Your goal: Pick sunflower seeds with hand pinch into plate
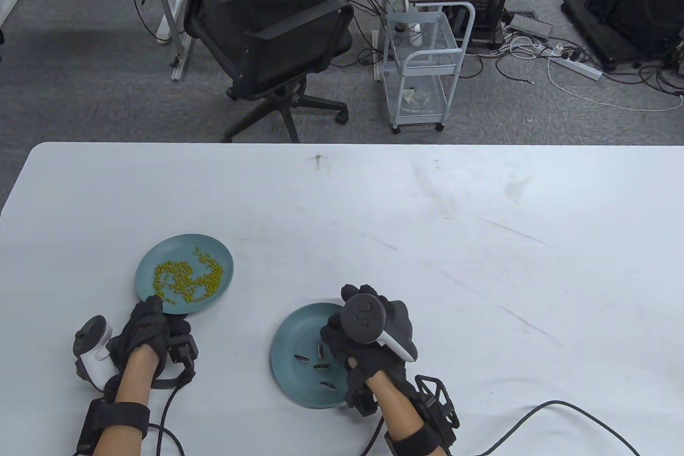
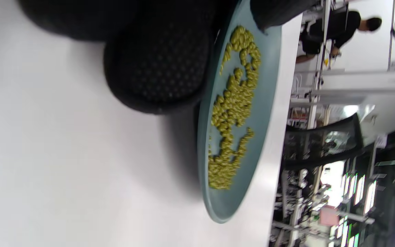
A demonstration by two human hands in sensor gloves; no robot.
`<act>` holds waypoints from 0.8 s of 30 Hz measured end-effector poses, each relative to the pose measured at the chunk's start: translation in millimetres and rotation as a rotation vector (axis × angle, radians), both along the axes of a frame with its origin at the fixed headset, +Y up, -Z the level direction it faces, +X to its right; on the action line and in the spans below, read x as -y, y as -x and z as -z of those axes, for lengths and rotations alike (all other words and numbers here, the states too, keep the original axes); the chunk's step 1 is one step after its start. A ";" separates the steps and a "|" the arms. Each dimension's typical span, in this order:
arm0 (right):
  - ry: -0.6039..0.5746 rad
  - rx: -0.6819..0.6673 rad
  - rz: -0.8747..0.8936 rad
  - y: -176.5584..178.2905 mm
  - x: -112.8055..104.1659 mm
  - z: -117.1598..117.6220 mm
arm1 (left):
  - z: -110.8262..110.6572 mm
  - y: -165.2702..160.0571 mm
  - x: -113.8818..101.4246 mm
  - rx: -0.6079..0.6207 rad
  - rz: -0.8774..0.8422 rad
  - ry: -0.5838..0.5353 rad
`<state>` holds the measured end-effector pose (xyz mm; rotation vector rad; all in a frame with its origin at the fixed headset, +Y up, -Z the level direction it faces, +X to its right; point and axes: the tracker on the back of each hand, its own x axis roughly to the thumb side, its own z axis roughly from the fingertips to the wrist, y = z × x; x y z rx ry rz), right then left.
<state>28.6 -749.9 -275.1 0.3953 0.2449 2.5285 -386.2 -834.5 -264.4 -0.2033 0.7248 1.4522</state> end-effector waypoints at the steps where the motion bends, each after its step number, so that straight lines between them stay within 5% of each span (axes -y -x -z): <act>1: -0.002 0.003 0.002 -0.2 -0.1 0.0 | 0.5 1.8 -2.1 0.040 0.073 0.022; 8: -0.046 0.024 0.038 -5.4 -8.5 -0.6 | 6.0 -4.6 -23.9 0.150 0.402 0.067; 12: -0.166 0.061 0.123 -20.0 -31.2 -2.8 | 8.2 -12.8 -53.7 0.199 0.621 -0.066; 16: -0.308 0.030 0.278 -48.2 -47.8 -12.1 | 4.7 -37.5 -85.7 0.292 0.745 -0.322; 21: -0.440 -0.108 0.545 -104.8 -39.3 -27.3 | -5.5 -79.3 -96.0 0.520 0.571 -0.664; 24: -0.405 0.002 0.644 -146.9 -18.2 -27.4 | -2.2 -98.9 -78.9 0.604 0.309 -0.780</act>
